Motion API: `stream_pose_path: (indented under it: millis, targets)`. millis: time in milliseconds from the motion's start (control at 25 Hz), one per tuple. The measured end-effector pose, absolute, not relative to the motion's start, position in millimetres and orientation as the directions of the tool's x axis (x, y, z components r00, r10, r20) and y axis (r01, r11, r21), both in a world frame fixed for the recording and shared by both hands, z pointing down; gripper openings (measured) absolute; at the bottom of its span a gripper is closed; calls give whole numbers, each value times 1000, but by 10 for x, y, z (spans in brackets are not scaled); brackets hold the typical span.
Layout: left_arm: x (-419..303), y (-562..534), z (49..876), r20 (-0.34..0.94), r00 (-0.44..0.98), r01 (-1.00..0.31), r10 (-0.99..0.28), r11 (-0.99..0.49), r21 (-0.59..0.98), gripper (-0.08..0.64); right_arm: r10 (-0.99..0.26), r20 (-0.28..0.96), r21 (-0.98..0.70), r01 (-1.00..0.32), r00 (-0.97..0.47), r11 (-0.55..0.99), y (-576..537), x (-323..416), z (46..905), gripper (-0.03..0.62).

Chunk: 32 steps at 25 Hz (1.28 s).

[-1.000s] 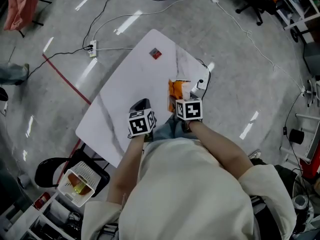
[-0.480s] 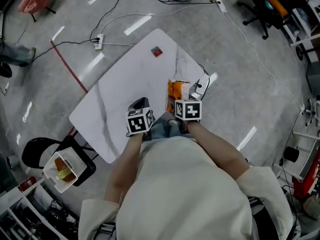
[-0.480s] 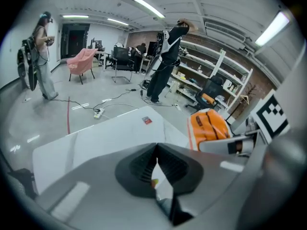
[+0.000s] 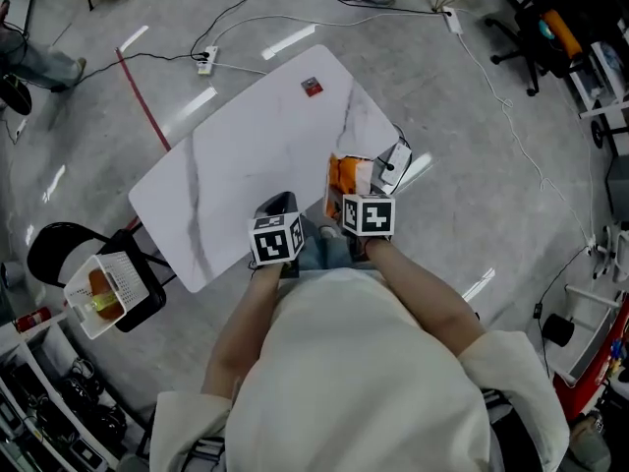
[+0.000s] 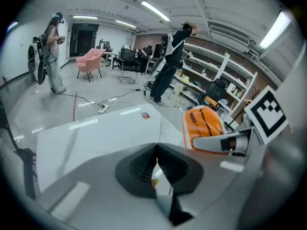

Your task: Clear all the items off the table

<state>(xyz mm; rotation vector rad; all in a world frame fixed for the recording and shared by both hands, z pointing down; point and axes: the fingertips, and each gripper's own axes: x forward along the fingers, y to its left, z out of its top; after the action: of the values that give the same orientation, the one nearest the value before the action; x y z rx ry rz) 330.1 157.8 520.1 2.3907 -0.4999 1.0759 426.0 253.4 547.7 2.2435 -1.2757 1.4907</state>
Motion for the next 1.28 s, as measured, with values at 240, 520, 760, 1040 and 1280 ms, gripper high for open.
stream_pose_path:
  millis: [240, 520, 760, 1040, 1280]
  targets:
    - [3045, 1734, 5215, 771, 610, -565, -186, -784, 257, 9, -588, 802, -291, -791, 104, -538, 2589, 4072, 5409, 289]
    - [2788, 1807, 5165, 773, 584, -627, -248, -743, 235, 9, -603, 797, -297, -851, 29, -433, 2570, 3849, 5371, 290]
    - [2513, 1706, 5129, 767, 559, -696, -315, -681, 227, 9, -611, 791, -307, -887, -36, -344, 2409, 3648, 5330, 290]
    - [2097, 1520, 5133, 758, 535, -756, -374, -612, 232, 9, -609, 787, -299, -924, -97, -238, 2052, 3308, 5308, 290]
    - [1598, 1216, 5134, 746, 515, -796, -423, -558, 234, 9, -614, 777, -291, -943, -136, -159, 1643, 2857, 5257, 290]
